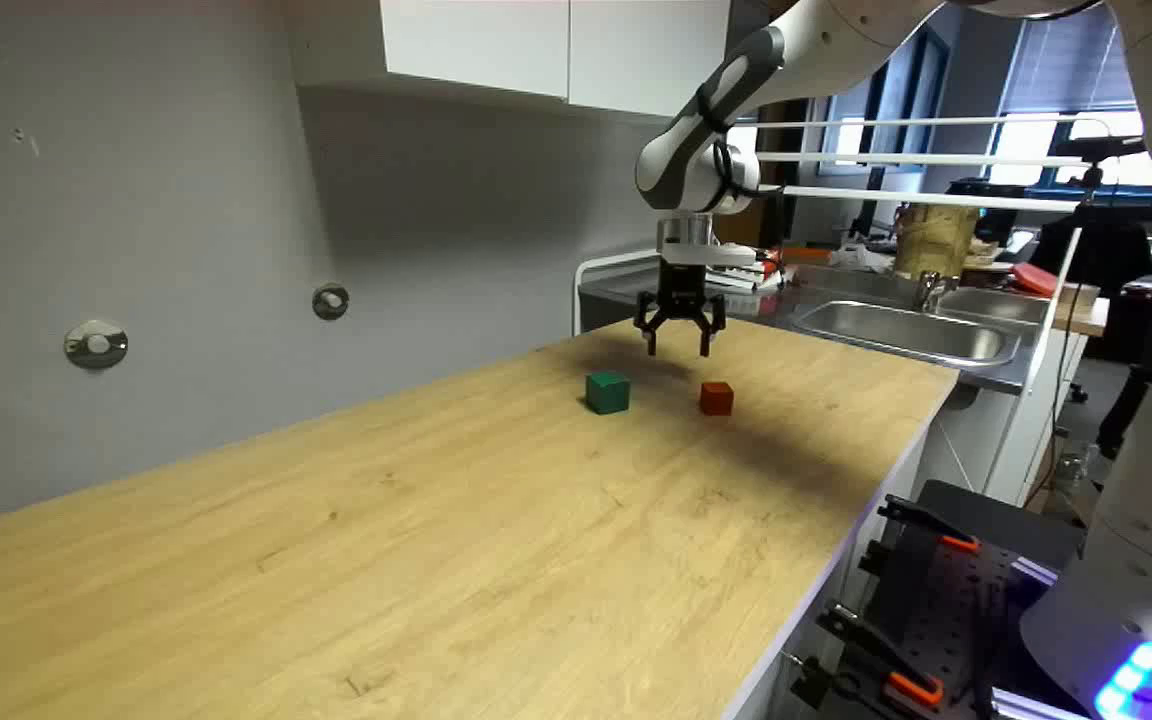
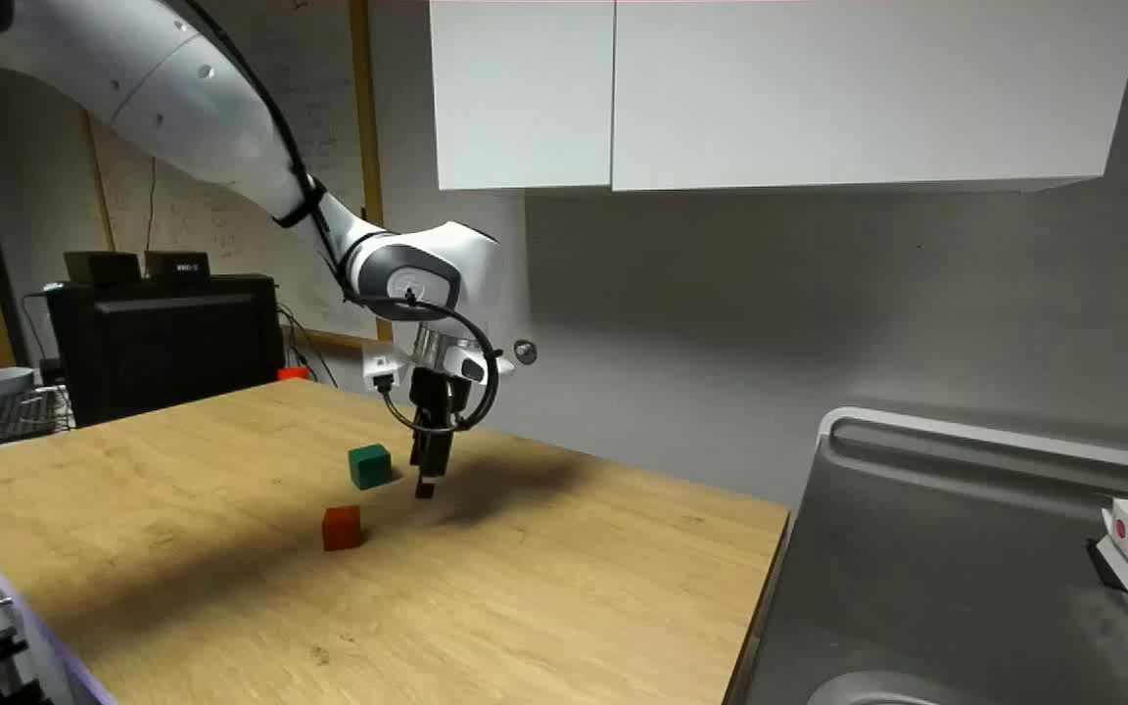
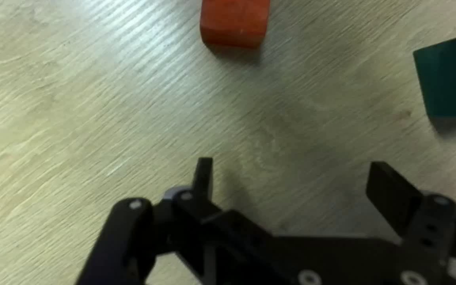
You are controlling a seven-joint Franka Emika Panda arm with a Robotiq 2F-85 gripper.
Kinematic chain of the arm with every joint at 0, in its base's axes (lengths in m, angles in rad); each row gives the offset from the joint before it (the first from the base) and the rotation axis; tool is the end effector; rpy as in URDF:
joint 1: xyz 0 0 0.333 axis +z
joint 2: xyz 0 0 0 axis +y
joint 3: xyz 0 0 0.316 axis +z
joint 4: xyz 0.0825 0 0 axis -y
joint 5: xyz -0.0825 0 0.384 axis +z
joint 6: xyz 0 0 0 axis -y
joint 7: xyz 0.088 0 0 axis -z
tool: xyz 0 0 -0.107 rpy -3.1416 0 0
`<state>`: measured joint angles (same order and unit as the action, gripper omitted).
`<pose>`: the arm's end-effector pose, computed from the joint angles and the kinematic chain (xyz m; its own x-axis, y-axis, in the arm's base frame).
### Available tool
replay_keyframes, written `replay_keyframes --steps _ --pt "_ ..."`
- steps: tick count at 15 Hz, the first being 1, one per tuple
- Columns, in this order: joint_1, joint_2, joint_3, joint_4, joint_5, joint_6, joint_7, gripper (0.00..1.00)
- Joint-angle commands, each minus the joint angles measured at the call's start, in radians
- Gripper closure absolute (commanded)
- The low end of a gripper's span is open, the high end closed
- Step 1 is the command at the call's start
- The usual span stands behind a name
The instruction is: Put the orange block on the green block
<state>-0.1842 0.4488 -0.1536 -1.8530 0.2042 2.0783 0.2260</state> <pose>0.5856 -0.1897 0.2662 0.7622 -0.6046 -0.2314 -0.6276 -0.7777 -0.0353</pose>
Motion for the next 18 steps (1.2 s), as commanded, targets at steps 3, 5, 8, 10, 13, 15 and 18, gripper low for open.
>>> replay_keyframes --steps 3,5,8,10,13,15,18 --pt "0.0 0.002 -0.001 0.005 0.0 -0.001 -0.001 0.0" --pt "0.0 0.002 -0.001 0.005 0.0 -0.001 -0.001 0.0" --pt "0.0 0.002 -0.001 0.005 0.0 -0.001 -0.001 0.0" --pt "0.0 0.002 -0.001 0.005 0.0 -0.001 -0.001 0.0" --pt "0.0 0.002 -0.001 0.005 0.0 -0.001 -0.001 0.0" --pt "-0.001 0.005 -0.003 0.008 0.002 -0.004 0.006 0.0" --pt "-0.006 0.012 -0.006 0.0 0.015 0.008 0.02 0.0"
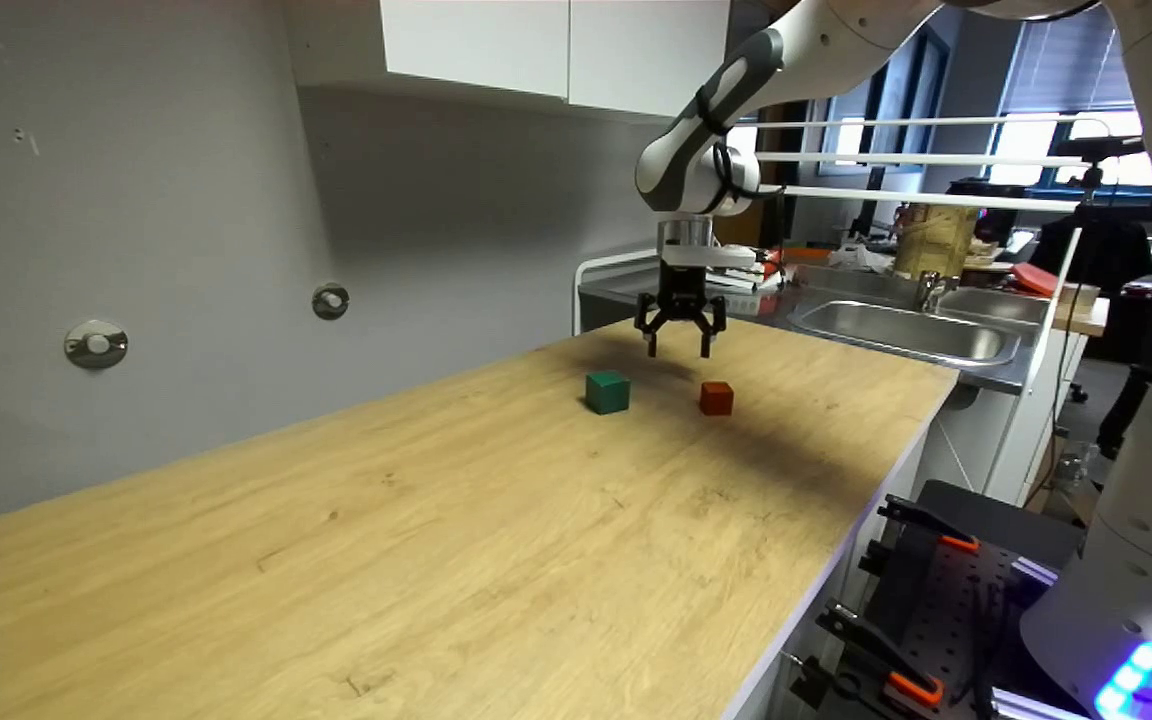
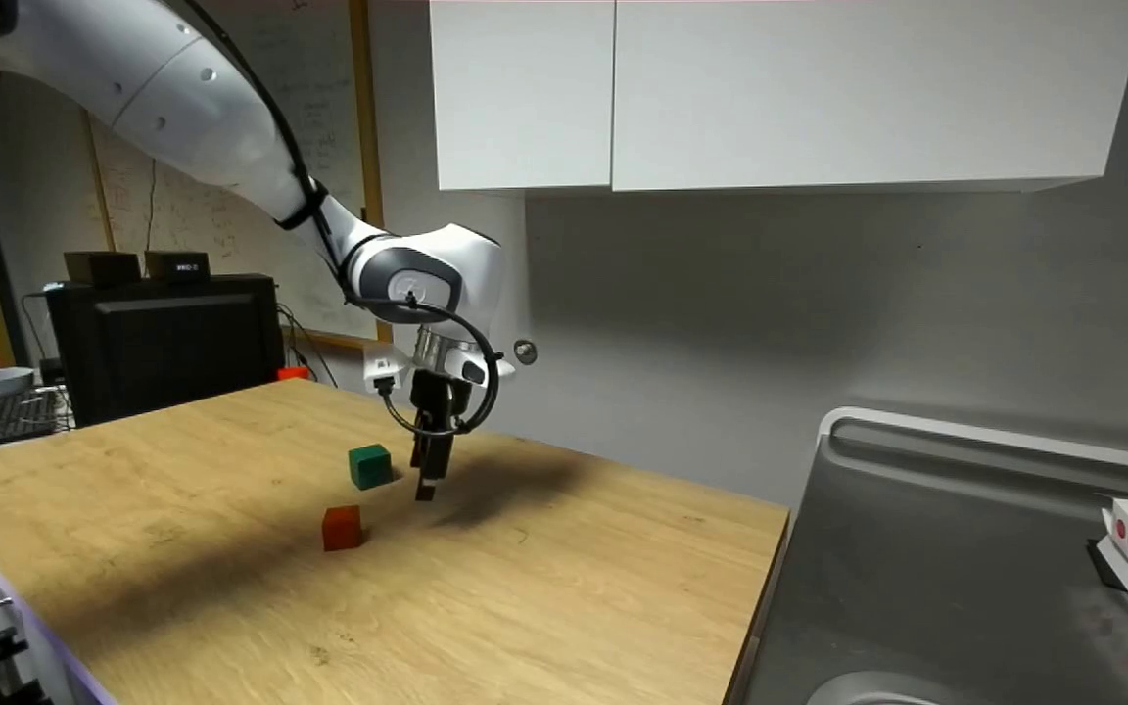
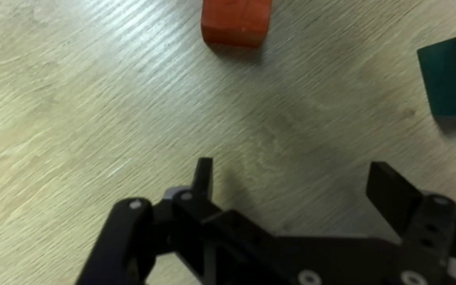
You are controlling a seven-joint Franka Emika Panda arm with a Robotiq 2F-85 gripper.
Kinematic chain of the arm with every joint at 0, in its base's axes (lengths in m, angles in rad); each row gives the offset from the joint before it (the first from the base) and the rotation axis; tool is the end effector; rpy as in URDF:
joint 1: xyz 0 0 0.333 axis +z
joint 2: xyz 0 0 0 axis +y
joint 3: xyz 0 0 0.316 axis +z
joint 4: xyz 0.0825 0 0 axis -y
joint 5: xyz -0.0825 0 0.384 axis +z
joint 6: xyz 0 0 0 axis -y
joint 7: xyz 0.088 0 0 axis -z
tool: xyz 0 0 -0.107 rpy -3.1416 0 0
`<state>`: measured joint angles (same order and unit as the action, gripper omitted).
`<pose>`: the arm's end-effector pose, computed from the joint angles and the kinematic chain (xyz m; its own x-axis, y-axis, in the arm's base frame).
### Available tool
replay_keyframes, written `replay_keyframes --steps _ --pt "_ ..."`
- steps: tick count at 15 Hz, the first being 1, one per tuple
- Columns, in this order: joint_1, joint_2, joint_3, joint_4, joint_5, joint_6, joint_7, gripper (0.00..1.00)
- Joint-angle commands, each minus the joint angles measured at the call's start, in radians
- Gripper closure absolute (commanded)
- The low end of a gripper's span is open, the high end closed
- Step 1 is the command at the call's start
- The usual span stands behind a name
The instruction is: Put the orange block on the green block
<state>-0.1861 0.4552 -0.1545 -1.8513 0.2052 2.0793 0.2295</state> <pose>0.5853 -0.1914 0.2631 0.7571 -0.6097 -0.2346 -0.6330 -0.7735 -0.0326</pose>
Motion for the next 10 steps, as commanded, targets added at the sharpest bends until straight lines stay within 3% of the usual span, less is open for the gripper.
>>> replay_keyframes --steps 1,10 --pt "-0.007 0.007 -0.007 -0.013 0.02 0.018 0.024 0.0" --pt "-0.041 -0.014 -0.022 -0.229 0.198 0.161 0.125 0.0"
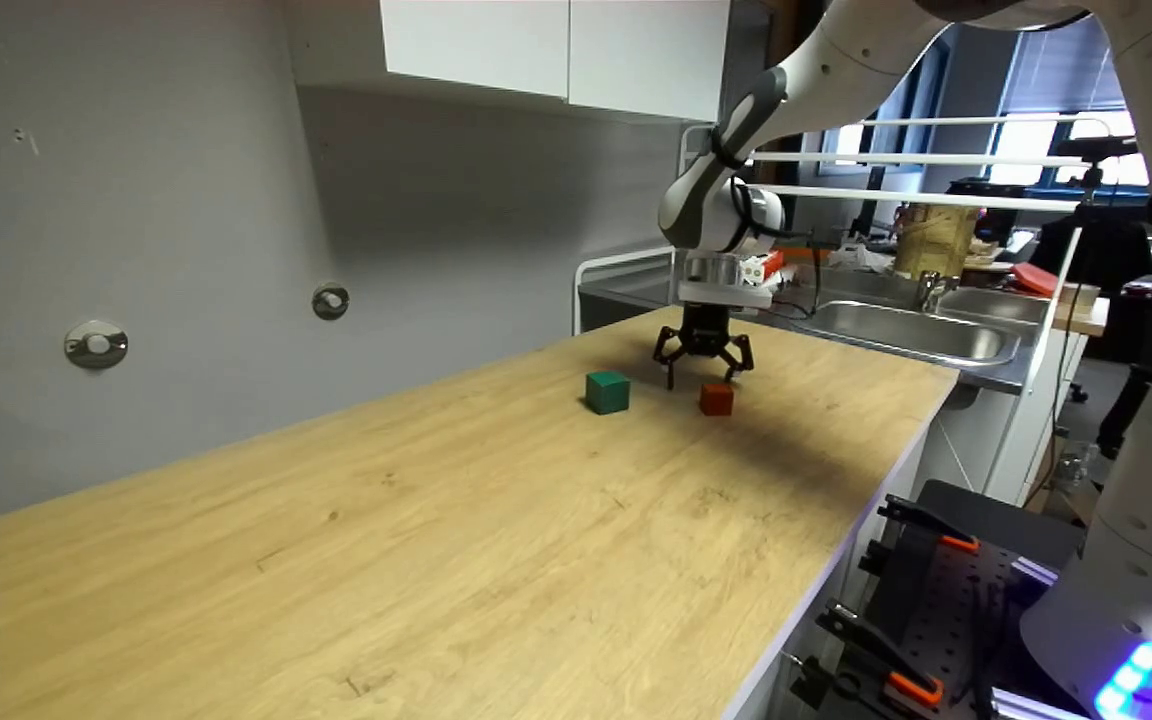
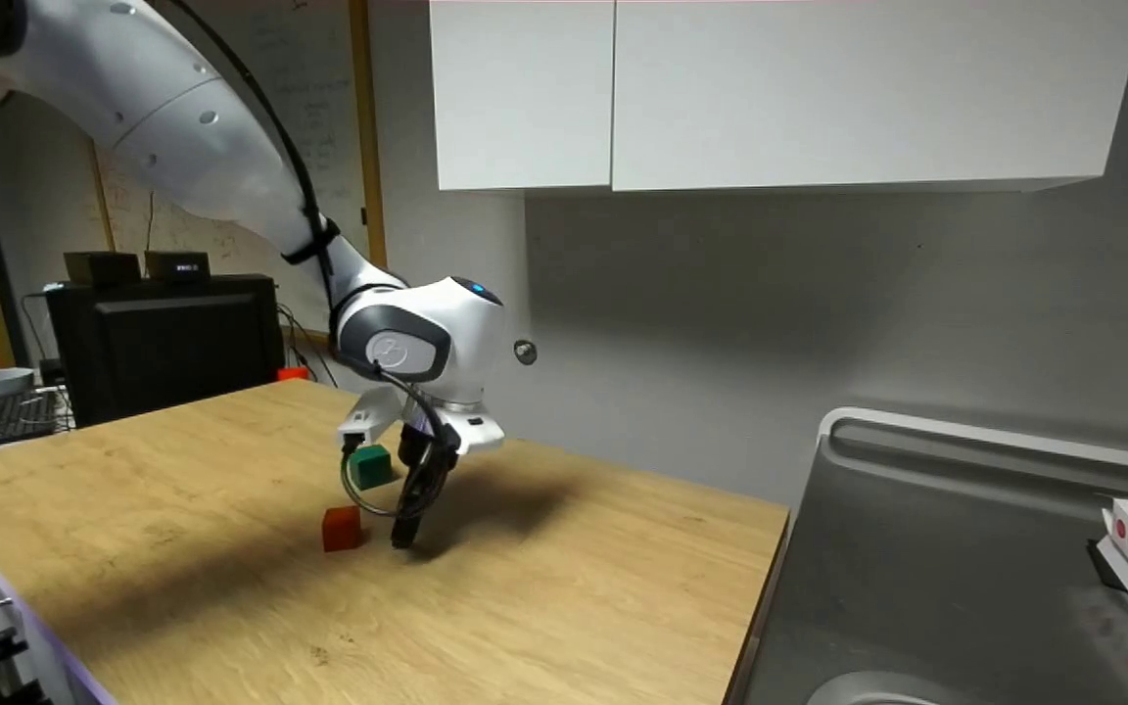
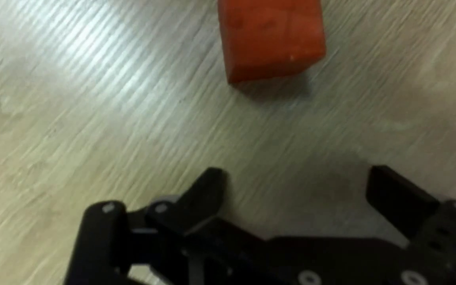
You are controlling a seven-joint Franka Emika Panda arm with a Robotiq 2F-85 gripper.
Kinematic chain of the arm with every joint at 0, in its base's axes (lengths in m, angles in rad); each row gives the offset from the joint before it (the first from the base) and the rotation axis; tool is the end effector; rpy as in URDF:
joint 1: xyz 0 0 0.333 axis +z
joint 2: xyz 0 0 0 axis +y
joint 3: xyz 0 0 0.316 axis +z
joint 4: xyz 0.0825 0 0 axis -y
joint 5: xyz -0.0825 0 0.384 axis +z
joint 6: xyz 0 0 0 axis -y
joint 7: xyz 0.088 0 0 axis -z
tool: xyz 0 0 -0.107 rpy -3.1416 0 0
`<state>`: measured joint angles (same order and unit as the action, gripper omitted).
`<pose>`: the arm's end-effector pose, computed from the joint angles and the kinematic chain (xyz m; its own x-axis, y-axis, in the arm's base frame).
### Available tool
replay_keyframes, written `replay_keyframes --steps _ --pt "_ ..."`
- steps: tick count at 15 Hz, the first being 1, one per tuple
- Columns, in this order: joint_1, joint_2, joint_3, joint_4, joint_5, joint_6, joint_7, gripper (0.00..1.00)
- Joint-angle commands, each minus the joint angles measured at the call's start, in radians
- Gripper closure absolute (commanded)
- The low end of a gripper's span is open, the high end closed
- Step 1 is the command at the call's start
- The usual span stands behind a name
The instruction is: Put the orange block on the green block
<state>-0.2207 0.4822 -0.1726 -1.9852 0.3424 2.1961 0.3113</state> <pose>0.5426 -0.2113 0.2039 0.5744 -0.7633 -0.2956 -0.8068 -0.5889 -0.0472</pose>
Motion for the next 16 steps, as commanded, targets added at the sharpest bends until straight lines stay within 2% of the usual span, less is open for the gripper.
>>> replay_keyframes --steps 1,5,9,13,16 --pt "-0.007 -0.061 -0.007 -0.125 0.082 0.056 0.05 0.0" --pt "0.003 -0.159 -0.017 -0.246 0.128 0.097 0.065 0.0" --pt "0.041 -0.276 -0.022 -0.358 0.089 0.128 0.127 0.0" --pt "0.077 -0.349 -0.014 -0.408 0.047 0.139 0.198 0.0" --pt "0.102 -0.349 -0.012 -0.397 -0.015 0.152 0.277 0.0"
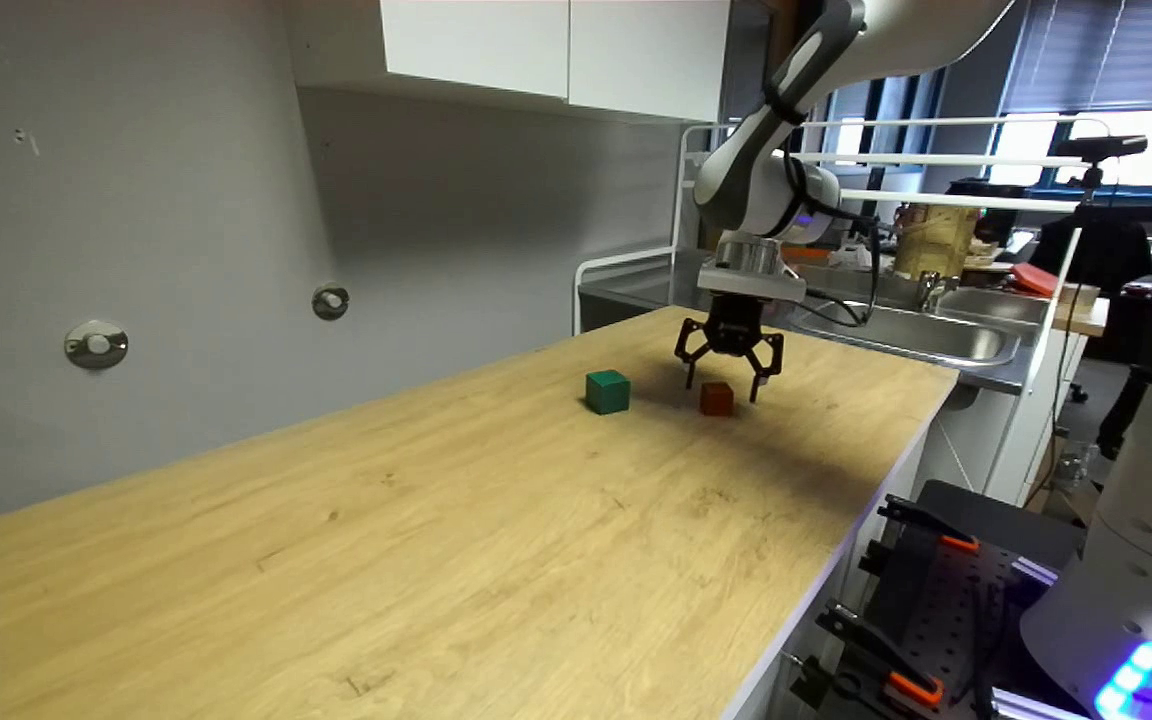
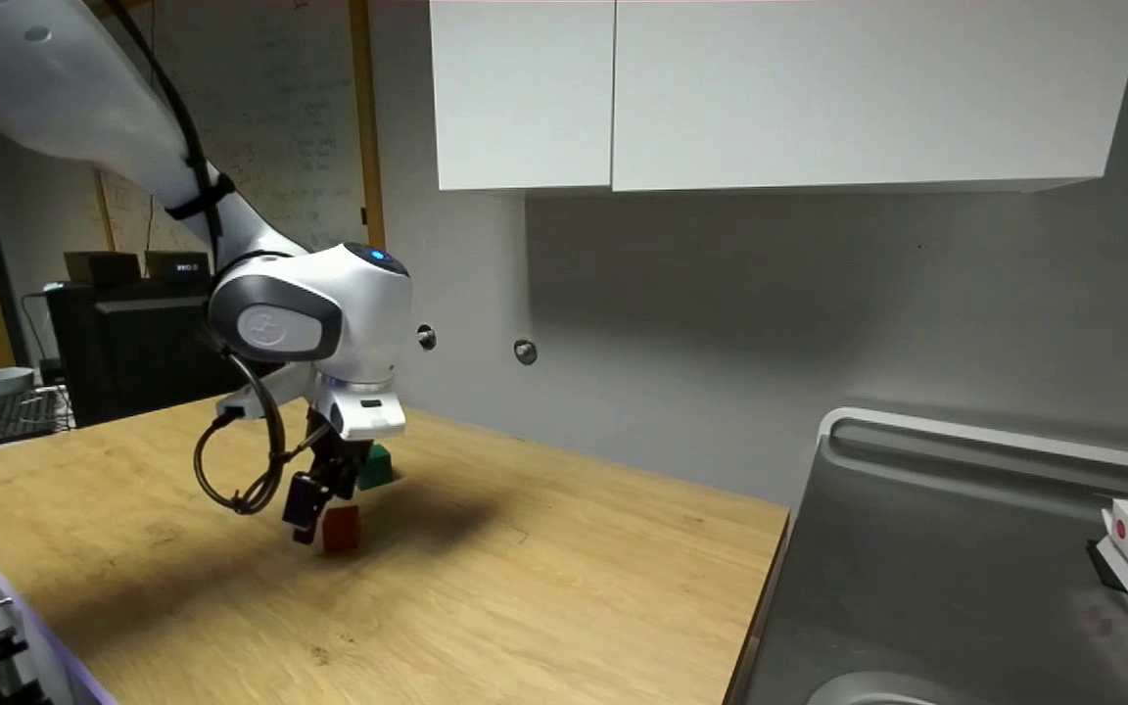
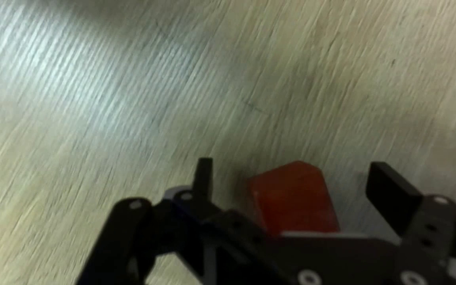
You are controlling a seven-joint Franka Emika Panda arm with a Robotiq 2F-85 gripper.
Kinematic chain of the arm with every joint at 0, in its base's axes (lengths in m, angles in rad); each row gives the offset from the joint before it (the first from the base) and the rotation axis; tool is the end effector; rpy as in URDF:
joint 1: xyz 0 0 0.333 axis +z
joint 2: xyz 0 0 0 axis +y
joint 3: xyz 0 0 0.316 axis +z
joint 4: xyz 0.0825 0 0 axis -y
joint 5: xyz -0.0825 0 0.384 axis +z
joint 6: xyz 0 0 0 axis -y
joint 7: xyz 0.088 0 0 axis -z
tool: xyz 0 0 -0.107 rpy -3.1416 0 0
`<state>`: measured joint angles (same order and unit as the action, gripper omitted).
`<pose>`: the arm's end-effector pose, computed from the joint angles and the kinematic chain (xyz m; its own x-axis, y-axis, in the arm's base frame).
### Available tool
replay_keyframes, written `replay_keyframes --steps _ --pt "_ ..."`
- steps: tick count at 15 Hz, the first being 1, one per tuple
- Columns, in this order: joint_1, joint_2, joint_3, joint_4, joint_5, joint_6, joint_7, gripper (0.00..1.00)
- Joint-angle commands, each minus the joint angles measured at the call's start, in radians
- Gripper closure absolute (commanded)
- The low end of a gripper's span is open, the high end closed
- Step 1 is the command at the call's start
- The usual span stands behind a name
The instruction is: Put the orange block on the green block
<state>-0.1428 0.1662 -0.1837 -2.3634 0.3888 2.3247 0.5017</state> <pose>0.4634 -0.1514 0.2434 0.4214 -0.8604 -0.2865 -0.9042 -0.4228 -0.0602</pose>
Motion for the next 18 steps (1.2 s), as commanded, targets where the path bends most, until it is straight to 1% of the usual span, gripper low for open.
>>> replay_keyframes --steps 1,4,7,8,9,10,11,13,15,16,18 --pt "0.029 -0.023 -0.003 -0.009 -0.084 0.027 0.114 0.0" --pt "0.031 0.013 -0.006 0.018 -0.131 0.034 0.16 0.0" --pt "0.026 0.032 -0.005 0.033 -0.136 0.02 0.171 0.0" --pt "0.027 0.037 -0.006 0.034 -0.14 0.025 0.172 0.25" --pt "0.028 0.04 -0.006 0.036 -0.141 0.026 0.172 0.25" --pt "0.028 0.043 -0.007 0.039 -0.143 0.024 0.172 0.32" --pt "0.028 0.043 -0.007 0.042 -0.142 0.022 0.17 0.41" --pt "0.028 0.045 -0.007 0.047 -0.142 0.021 0.169 0.57" --pt "0.031 0.042 -0.006 0.051 -0.146 0.02 0.17 0.71" --pt "0.034 0.038 -0.005 0.053 -0.151 0.019 0.172 0.81" --pt "0.039 0.034 -0.004 0.062 -0.164 0.018 0.176 0.82"
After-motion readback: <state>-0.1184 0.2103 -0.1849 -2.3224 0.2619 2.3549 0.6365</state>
